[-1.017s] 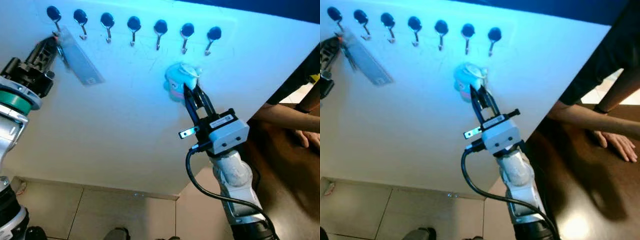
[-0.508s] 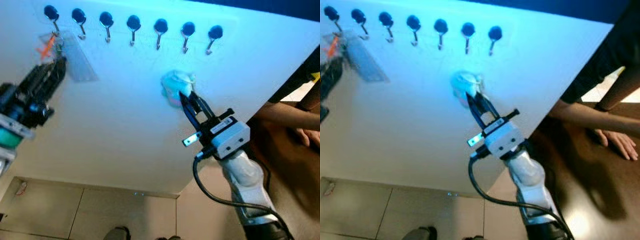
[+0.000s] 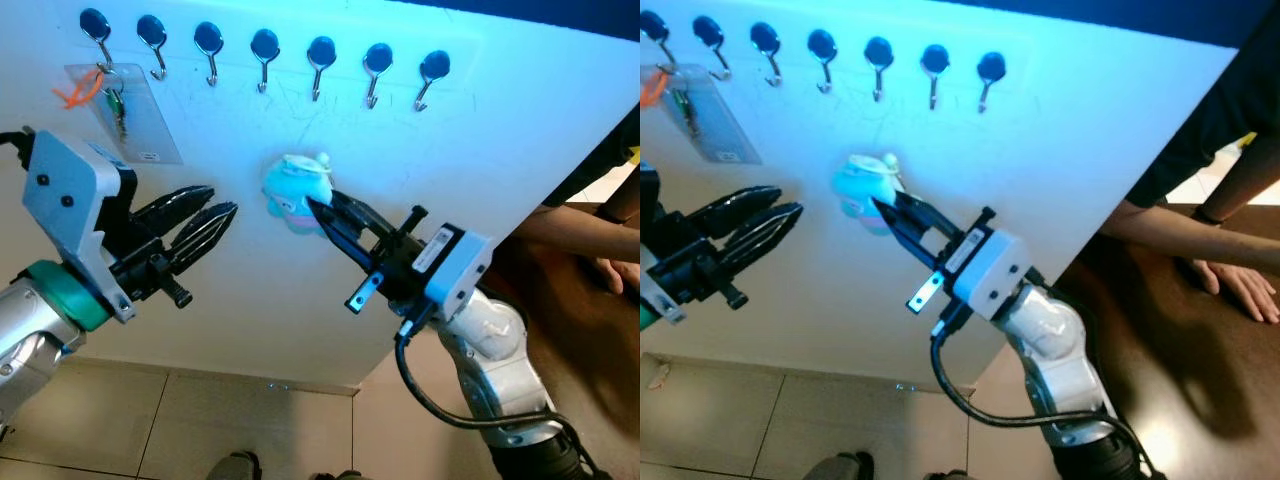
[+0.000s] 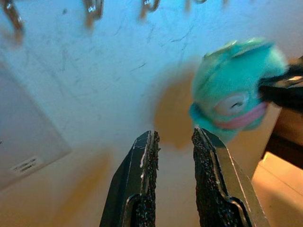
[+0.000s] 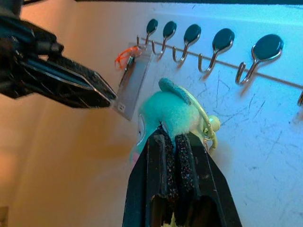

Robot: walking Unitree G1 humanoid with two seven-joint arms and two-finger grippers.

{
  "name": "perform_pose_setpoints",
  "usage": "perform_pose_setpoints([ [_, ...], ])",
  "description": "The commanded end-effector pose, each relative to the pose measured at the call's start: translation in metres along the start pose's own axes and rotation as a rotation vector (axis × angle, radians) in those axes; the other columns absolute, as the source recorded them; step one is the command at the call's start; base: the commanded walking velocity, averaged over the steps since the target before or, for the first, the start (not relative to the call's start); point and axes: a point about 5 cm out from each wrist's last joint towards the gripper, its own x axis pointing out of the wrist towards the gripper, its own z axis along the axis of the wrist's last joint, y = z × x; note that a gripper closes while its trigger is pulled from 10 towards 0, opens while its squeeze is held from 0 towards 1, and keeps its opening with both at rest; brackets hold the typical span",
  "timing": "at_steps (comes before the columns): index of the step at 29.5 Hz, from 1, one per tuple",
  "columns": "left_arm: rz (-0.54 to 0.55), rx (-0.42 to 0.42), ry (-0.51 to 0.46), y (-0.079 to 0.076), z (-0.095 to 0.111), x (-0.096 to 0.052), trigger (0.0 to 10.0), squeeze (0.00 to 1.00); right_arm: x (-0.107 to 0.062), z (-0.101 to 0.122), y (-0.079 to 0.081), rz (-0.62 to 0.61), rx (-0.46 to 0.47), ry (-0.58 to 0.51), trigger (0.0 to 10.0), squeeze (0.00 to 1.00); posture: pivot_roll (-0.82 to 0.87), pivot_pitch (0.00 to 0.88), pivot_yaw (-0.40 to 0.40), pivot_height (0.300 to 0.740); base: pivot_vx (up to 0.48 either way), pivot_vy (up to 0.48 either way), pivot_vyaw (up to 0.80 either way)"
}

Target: Hang keys on a hook

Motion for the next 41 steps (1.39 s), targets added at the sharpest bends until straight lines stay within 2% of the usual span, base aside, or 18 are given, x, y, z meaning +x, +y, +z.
perform_pose_setpoints([
  [1, -0.014, -0.002, 0.001, -0.002, -0.002, 0.001, 10.0, 0.0, 0.002, 0.003, 0.001, 0.016, 0.002, -0.014, 10.0, 0.0, 0.12, 0.039, 0.026, 0.74, 0.0, 0.0, 0.0],
  [5, 0.001, -0.006, 0.002, -0.001, -0.005, 0.001, 10.0, 0.0, 0.012, 0.004, 0.001, 0.021, 0.022, -0.04, 10.0, 0.0, 0.12, 0.031, 0.021, 0.74, 0.0, 0.0, 0.0],
  [7, 0.014, -0.008, -0.006, -0.002, -0.007, 0.001, 10.0, 0.0, 0.026, -0.003, 0.008, 0.061, 0.16, -0.039, 10.0, 0.0, 0.14, 0.02, 0.017, 0.74, 0.0, 0.0, 0.0],
  [8, 0.014, -0.008, -0.006, -0.002, -0.007, 0.001, 10.0, 0.0, 0.026, -0.003, 0.008, 0.061, 0.16, -0.039, 10.0, 0.0, 0.14, 0.02, 0.017, 0.74, 0.0, 0.0, 0.0],
  [9, 0.03, -0.025, -0.021, -0.002, -0.009, 0.0, 10.0, 0.0, 0.037, -0.009, 0.01, 0.076, 0.325, -0.037, 10.0, 0.0, 0.14, 0.017, 0.011, 0.74, 0.0, 0.0, 0.0],
  [11, 0.037, -0.03, -0.03, -0.002, -0.01, 0.001, 10.0, 0.0, 0.04, -0.009, 0.009, 0.088, 0.343, -0.038, 10.0, 0.0, 0.14, 0.014, 0.011, 0.74, 0.0, 0.0, 0.0],
  [18, 0.038, -0.04, -0.05, -0.003, -0.013, 0.005, 10.0, 0.0, 0.055, -0.006, 0.006, 0.099, 0.294, -0.069, 10.0, 0.0, 0.14, 0.016, 0.008, 0.74, 0.0, 0.0, 0.0],
  [22, 0.038, -0.043, -0.054, -0.004, -0.013, 0.007, 10.0, 0.0, 0.063, -0.001, 0.0, 0.031, 0.194, -0.112, 10.0, 0.0, 0.14, 0.02, 0.007, 0.74, 0.0, 0.0, 0.0],
  [25, 0.04, -0.042, -0.056, -0.004, -0.014, 0.007, 10.0, 0.0, 0.064, 0.003, -0.001, 0.014, 0.125, -0.132, 10.0, 0.0, 0.14, 0.024, 0.007, 0.74, 0.0, 0.0, 0.0],
  [27, 0.04, -0.042, -0.056, -0.004, -0.014, 0.007, 10.0, 0.0, 0.064, 0.003, -0.001, 0.014, 0.125, -0.132, 10.0, 0.0, 0.14, 0.024, 0.007, 0.74, 0.0, 0.0, 0.0],
  [31, 0.039, -0.045, -0.057, -0.005, -0.015, 0.007, 10.0, 0.0, 0.061, 0.009, -0.006, -0.032, 0.058, -0.147, 10.0, 0.0, 0.13, 0.033, 0.012, 0.74, 0.0, 0.0, 0.0],
  [41, 0.036, -0.044, -0.063, -0.005, -0.016, 0.009, 10.0, 0.0, 0.067, 0.004, -0.01, -0.084, 0.116, -0.121, 10.0, 0.0, 0.14, 0.038, 0.01, 0.74, 0.0, 0.0, 0.0],
])
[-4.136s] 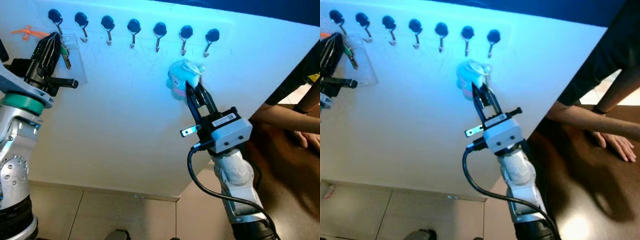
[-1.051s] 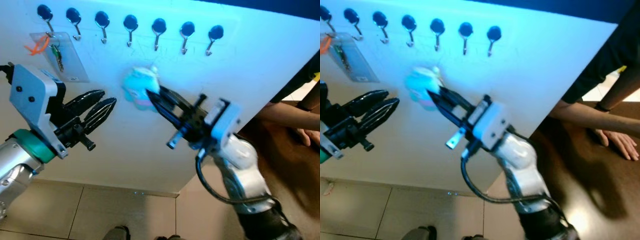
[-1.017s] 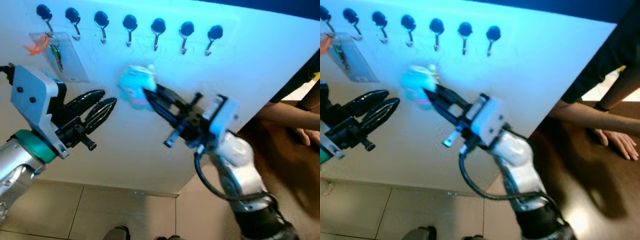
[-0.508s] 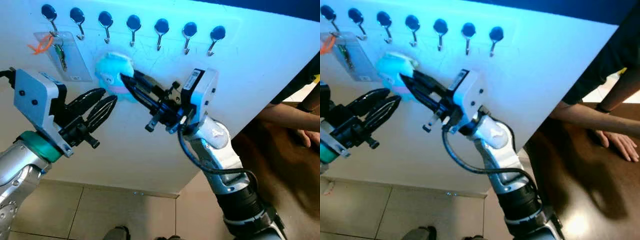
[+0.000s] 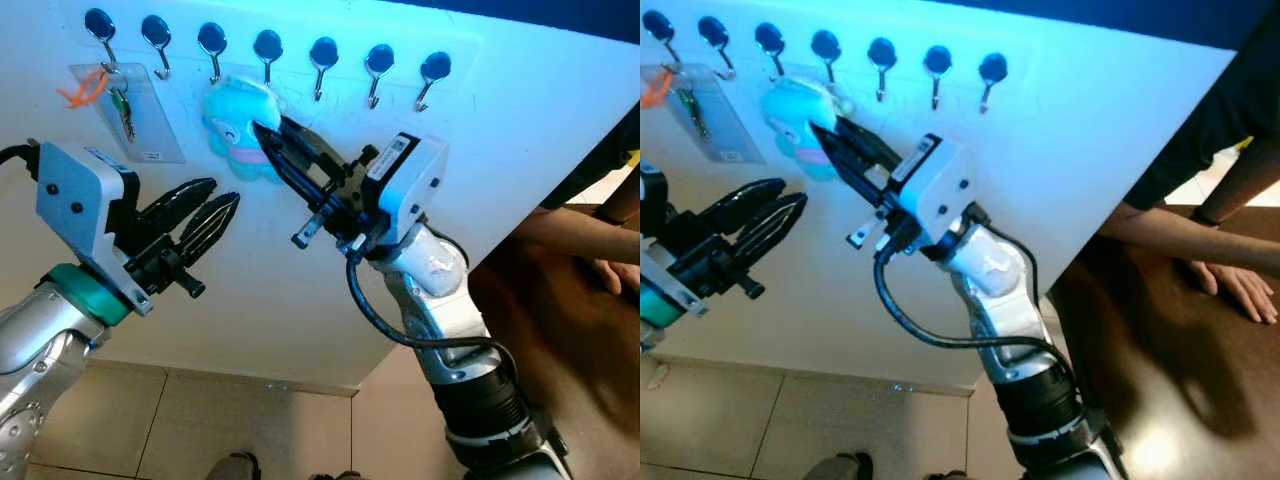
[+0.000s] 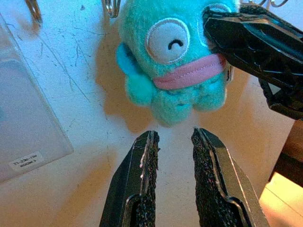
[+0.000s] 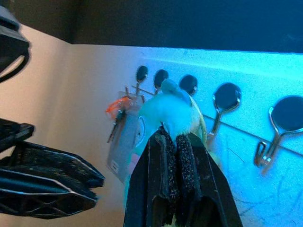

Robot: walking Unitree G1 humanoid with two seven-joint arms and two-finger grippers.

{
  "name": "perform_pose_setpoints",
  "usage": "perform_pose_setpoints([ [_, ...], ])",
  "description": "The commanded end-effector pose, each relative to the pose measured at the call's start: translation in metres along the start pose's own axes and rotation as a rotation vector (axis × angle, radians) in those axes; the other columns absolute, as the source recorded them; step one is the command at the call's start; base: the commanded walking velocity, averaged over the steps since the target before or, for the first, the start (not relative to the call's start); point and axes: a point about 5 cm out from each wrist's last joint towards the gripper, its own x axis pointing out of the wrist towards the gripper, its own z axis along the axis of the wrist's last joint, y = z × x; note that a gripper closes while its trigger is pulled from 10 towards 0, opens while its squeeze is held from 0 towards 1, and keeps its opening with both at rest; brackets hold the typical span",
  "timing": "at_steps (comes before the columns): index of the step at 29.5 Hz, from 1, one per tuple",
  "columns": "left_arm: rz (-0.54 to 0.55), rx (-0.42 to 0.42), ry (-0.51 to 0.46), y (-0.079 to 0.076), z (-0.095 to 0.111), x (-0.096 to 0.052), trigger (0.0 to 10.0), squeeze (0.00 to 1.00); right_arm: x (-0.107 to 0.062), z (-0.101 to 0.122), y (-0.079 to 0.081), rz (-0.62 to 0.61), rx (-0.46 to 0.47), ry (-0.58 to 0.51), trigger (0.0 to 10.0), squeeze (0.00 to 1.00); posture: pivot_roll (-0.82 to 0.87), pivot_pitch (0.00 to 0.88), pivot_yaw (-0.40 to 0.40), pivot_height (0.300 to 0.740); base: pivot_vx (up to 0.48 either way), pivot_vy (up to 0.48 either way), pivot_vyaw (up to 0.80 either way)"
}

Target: Hang keys on a hook

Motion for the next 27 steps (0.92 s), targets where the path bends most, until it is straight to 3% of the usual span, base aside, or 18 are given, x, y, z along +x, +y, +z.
perform_pose_setpoints([
  [1, -0.007, -0.004, 0.009, -0.001, -0.003, 0.0, 10.0, 0.0, 0.001, 0.002, -0.004, -0.026, 0.002, -0.01, 10.0, 0.0, 0.14, 0.038, 0.01, 0.74, 0.0, 0.0, 0.0],
  [4, -0.001, -0.003, 0.01, 0.0, -0.003, -0.001, 10.0, 0.0, 0.004, -0.001, -0.01, -0.094, 0.053, 0.003, 10.0, 0.0, 0.14, 0.043, 0.006, 0.74, 0.0, 0.0, 0.0],
  [6, 0.003, -0.005, 0.012, 0.0, -0.004, -0.001, 10.0, 0.0, 0.002, -0.007, -0.015, -0.178, 0.165, 0.041, 10.0, 0.0, 0.14, 0.044, 0.006, 0.74, 0.0, 0.0, 0.0],
  [8, 0.003, -0.005, 0.012, 0.0, -0.004, -0.001, 10.0, 0.0, 0.002, -0.007, -0.015, -0.178, 0.165, 0.041, 10.0, 0.0, 0.14, 0.044, 0.006, 0.74, 0.0, 0.0, 0.0],
  [9, 0.003, -0.006, 0.012, 0.0, -0.004, -0.001, 10.0, 0.0, 0.001, -0.011, -0.016, -0.2, 0.212, 0.063, 10.0, 0.0, 0.14, 0.044, 0.006, 0.74, 0.0, 0.0, 0.0],
  [12, 0.004, -0.005, 0.007, 0.001, -0.004, 0.001, 10.0, 0.0, 0.001, -0.022, -0.012, -0.159, 0.334, 0.171, 10.0, 0.0, 0.13, 0.045, 0.011, 0.74, 0.0, 0.0, 0.0],
  [15, 0.009, -0.007, 0.004, 0.002, -0.003, 0.001, 10.0, 0.0, 0.002, -0.025, -0.007, -0.077, 0.36, 0.232, 10.0, 0.0, 0.13, 0.045, 0.011, 0.74, 0.0, 0.0, 0.0],
  [18, 0.013, -0.008, 0.002, 0.002, -0.003, 0.001, 10.0, 0.0, 0.001, -0.03, -0.003, 0.024, 0.342, 0.318, 10.0, 0.0, 0.13, 0.046, 0.01, 0.74, 0.0, 0.0, 0.0],
  [19, 0.015, -0.009, 0.001, 0.002, -0.004, 0.001, 10.0, 0.0, 0.001, -0.03, -0.004, 0.06, 0.283, 0.345, 10.0, 0.0, 0.13, 0.05, 0.009, 0.74, 0.0, 0.0, 0.0],
  [24, 0.017, -0.01, 0.0, 0.002, -0.004, 0.001, 10.0, 0.0, 0.003, -0.028, -0.014, 0.024, 0.215, 0.351, 10.0, 0.0, 0.13, 0.052, 0.007, 0.74, 0.0, 0.0, 0.0],
  [27, 0.022, -0.013, 0.002, 0.003, -0.004, 0.001, 10.0, 0.0, 0.006, -0.019, -0.02, -0.015, 0.167, 0.278, 10.0, 0.0, 0.13, 0.053, 0.008, 0.74, 0.0, 0.0, 0.0],
])
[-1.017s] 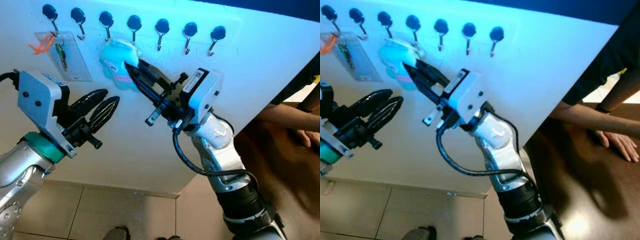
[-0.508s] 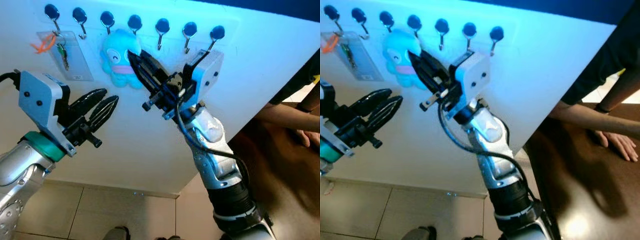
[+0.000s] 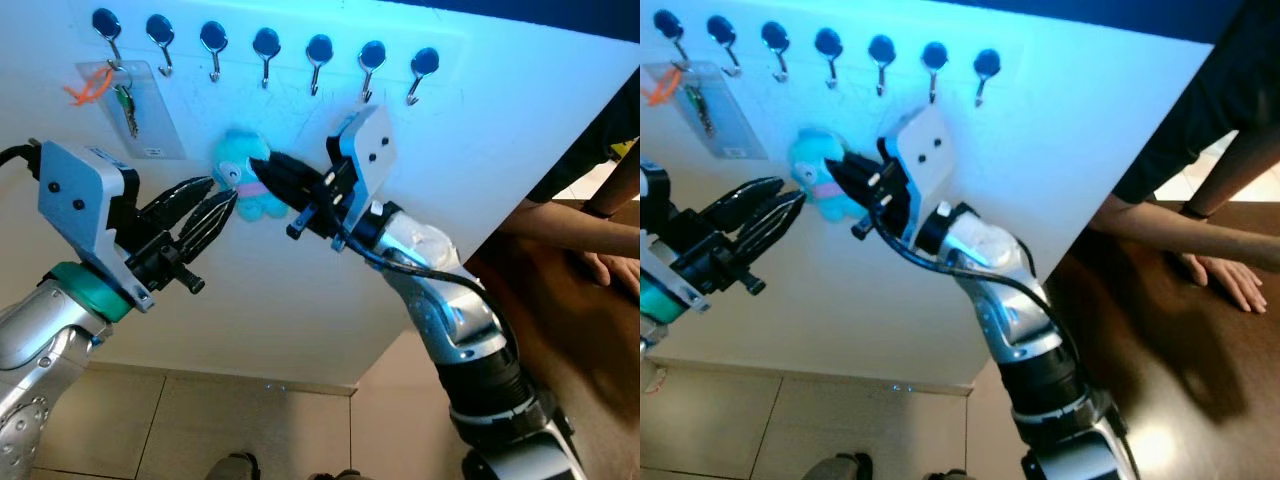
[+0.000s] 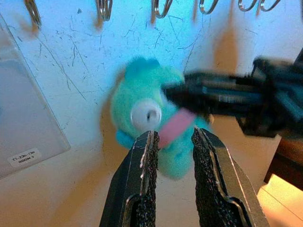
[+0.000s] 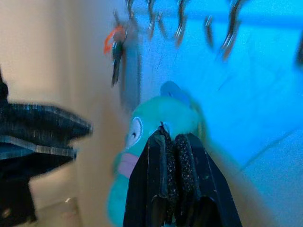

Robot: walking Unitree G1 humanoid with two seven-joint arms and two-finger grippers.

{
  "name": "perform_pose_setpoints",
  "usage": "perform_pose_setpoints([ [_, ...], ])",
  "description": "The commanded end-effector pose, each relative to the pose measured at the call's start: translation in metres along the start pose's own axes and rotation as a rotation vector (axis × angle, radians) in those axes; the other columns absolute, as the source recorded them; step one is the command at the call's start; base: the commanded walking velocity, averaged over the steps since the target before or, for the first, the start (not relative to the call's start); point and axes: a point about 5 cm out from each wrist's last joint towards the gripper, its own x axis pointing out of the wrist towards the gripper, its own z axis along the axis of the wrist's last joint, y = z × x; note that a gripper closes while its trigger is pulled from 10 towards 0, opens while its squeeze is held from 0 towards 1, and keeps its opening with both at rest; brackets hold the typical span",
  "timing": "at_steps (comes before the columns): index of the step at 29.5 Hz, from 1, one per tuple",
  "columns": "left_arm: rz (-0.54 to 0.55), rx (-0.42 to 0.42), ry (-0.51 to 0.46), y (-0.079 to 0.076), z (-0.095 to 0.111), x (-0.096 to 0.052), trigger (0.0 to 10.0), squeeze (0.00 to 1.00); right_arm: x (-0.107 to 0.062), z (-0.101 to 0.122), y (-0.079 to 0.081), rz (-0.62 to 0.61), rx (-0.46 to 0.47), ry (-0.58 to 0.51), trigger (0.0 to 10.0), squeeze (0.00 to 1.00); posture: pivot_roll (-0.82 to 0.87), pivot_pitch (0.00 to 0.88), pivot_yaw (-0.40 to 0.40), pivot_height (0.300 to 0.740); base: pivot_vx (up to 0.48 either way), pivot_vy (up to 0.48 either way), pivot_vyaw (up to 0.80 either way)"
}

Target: Hang keys on a hook

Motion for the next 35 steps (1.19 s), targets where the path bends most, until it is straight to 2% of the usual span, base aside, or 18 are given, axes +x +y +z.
perform_pose_setpoints([
  [1, 0.008, -0.001, 0.002, 0.001, -0.002, -0.001, 10.0, 0.0, -0.003, 0.011, -0.007, -0.054, -0.069, -0.064, 10.0, 0.0, 0.13, 0.056, 0.01, 0.74, 0.0, 0.0, 0.0],
  [5, 0.008, -0.001, 0.002, 0.001, -0.002, -0.001, 10.0, 0.0, -0.003, 0.014, -0.007, -0.058, -0.098, -0.081, 10.0, 0.0, 0.13, 0.056, 0.01, 0.74, 0.0, 0.0, 0.0],
  [6, 0.008, -0.002, 0.004, 0.001, -0.002, 0.0, 10.0, 0.0, -0.006, 0.02, -0.008, -0.079, -0.172, -0.124, 10.0, 0.0, 0.13, 0.056, 0.01, 0.74, 0.0, 0.0, 0.0],
  [8, 0.007, -0.004, 0.006, 0.001, -0.003, 0.0, 10.0, 0.0, -0.02, 0.03, -0.006, -0.135, -0.378, -0.215, 10.0, 0.0, 0.13, 0.058, 0.013, 0.74, 0.0, 0.0, 0.0],
  [9, 0.007, -0.004, 0.006, 0.001, -0.003, 0.0, 10.0, 0.0, -0.02, 0.03, -0.006, -0.135, -0.378, -0.215, 10.0, 0.0, 0.13, 0.058, 0.013, 0.74, 0.0, 0.0, 0.0],
  [10, 0.006, -0.004, 0.006, 0.002, -0.003, 0.0, 10.0, 0.0, -0.026, 0.032, -0.005, -0.149, -0.431, -0.235, 10.0, 0.0, 0.12, 0.06, 0.013, 0.74, 0.0, 0.0, 0.0],
  [14, 0.005, -0.004, 0.007, 0.002, -0.003, 0.0, 10.0, 0.0, -0.032, 0.032, -0.004, -0.165, -0.449, -0.236, 10.0, 0.0, 0.12, 0.059, 0.015, 0.74, 0.0, 0.0, 0.0],
  [17, 0.002, -0.004, 0.007, 0.003, -0.003, 0.001, 10.0, 0.0, -0.045, 0.022, -0.005, -0.193, -0.444, -0.189, 10.0, 0.0, 0.12, 0.059, 0.019, 0.74, 0.0, 0.0, 0.0],
  [26, -0.006, 0.0, 0.005, 0.004, -0.002, 0.003, 10.0, 0.0, -0.053, 0.012, -0.005, -0.222, -0.441, -0.154, 10.0, 0.0, 0.12, 0.048, 0.024, 0.74, 0.0, 0.0, 0.0],
  [35, -0.005, 0.001, 0.004, 0.003, -0.002, 0.002, 10.0, 0.0, -0.049, 0.025, 0.007, -0.148, -0.478, -0.278, 10.0, 0.0, 0.12, 0.043, 0.025, 0.74, 0.0, 0.0, 0.0],
])
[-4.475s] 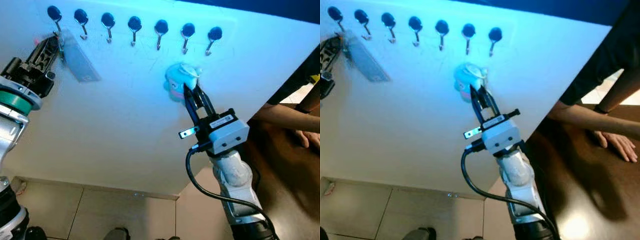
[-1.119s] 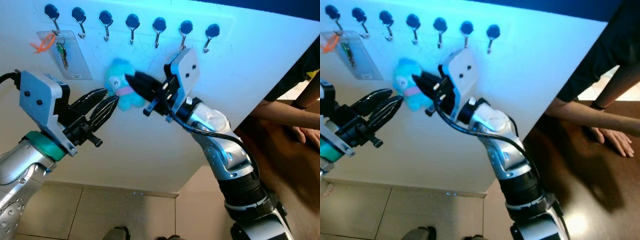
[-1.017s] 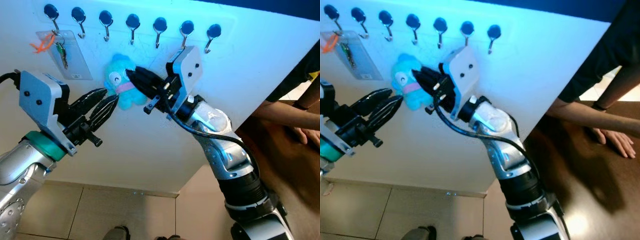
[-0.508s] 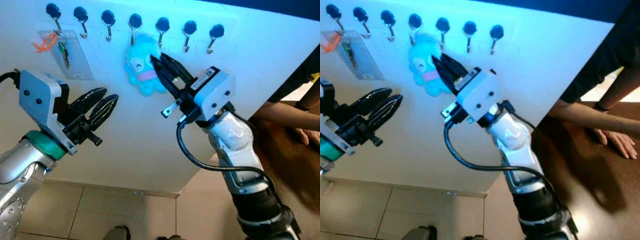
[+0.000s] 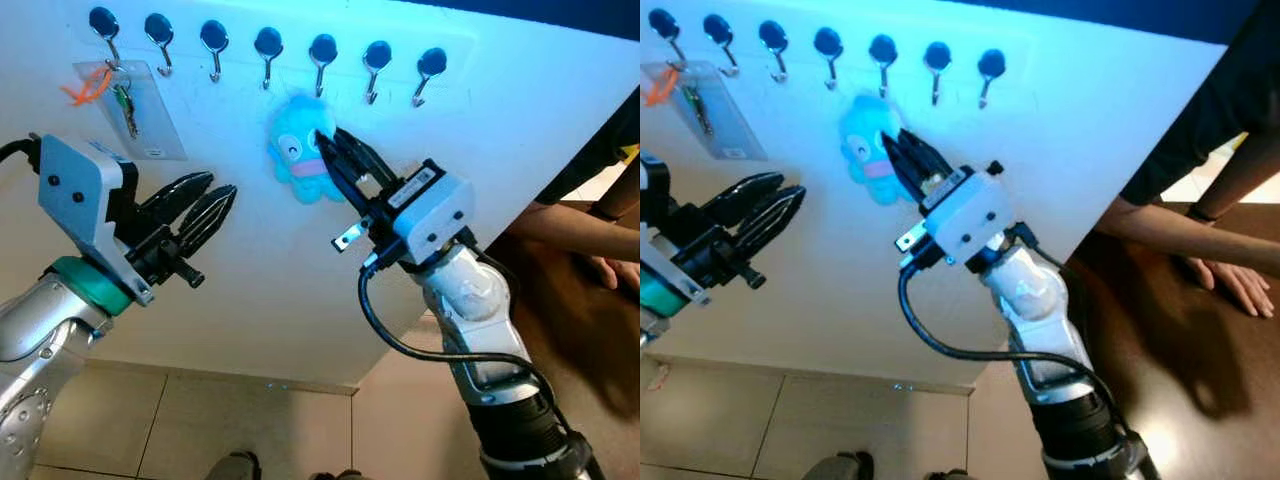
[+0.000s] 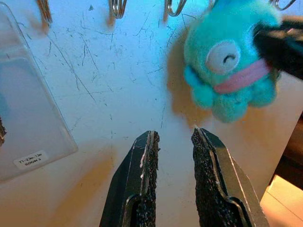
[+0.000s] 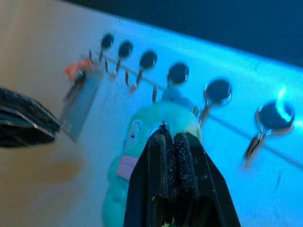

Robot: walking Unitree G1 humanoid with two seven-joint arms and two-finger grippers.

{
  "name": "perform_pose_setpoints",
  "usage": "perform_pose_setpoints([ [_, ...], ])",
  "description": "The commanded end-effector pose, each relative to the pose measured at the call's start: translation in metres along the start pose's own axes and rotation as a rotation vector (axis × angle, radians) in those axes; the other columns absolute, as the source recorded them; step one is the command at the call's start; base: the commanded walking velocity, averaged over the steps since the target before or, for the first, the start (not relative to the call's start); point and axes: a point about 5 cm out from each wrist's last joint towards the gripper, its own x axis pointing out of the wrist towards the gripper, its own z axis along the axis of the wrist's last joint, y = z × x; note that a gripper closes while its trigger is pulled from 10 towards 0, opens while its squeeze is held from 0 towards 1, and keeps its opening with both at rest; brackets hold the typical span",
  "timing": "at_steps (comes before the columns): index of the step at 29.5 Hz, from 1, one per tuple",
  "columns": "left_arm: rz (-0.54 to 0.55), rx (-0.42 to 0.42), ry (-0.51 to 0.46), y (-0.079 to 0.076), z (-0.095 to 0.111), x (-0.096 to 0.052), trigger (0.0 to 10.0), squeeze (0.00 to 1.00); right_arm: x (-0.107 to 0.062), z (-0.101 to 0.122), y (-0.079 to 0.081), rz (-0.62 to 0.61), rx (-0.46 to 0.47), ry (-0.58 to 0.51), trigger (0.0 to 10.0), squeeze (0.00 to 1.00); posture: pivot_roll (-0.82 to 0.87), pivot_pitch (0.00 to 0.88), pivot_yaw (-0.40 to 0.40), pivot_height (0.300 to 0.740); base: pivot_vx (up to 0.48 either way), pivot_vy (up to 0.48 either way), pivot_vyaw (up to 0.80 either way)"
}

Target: Hang keys on a hook

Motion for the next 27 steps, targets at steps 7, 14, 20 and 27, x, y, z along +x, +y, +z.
perform_pose_setpoints([
  [7, -0.011, 0.003, 0.0, 0.0, 0.0, 0.0, 10.0, 0.0, 0.003, 0.023, 0.004, 0.141, 0.035, -0.104, 10.0, 0.0, 0.12, 0.041, 0.026, 0.74, 0.0, 0.0, 0.0],
  [14, -0.013, 0.003, 0.001, -0.001, -0.001, 0.0, 10.0, 0.0, 0.005, 0.023, 0.002, 0.153, 0.027, -0.11, 10.0, 0.0, 0.12, 0.033, 0.025, 0.74, 0.0, 0.0, 0.0],
  [20, -0.013, 0.002, 0.0, -0.001, -0.001, 0.0, 10.0, 0.0, 0.01, 0.019, 0.002, 0.12, 0.053, -0.105, 10.0, 0.0, 0.12, 0.033, 0.025, 0.74, 0.0, 0.0, 0.0],
  [27, -0.013, 0.001, -0.001, -0.002, 0.0, 0.001, 10.0, 0.0, 0.027, 0.009, 0.009, 0.103, 0.15, -0.098, 10.0, 0.0, 0.13, 0.047, 0.023, 0.74, 0.0, 0.0, 0.0],
])
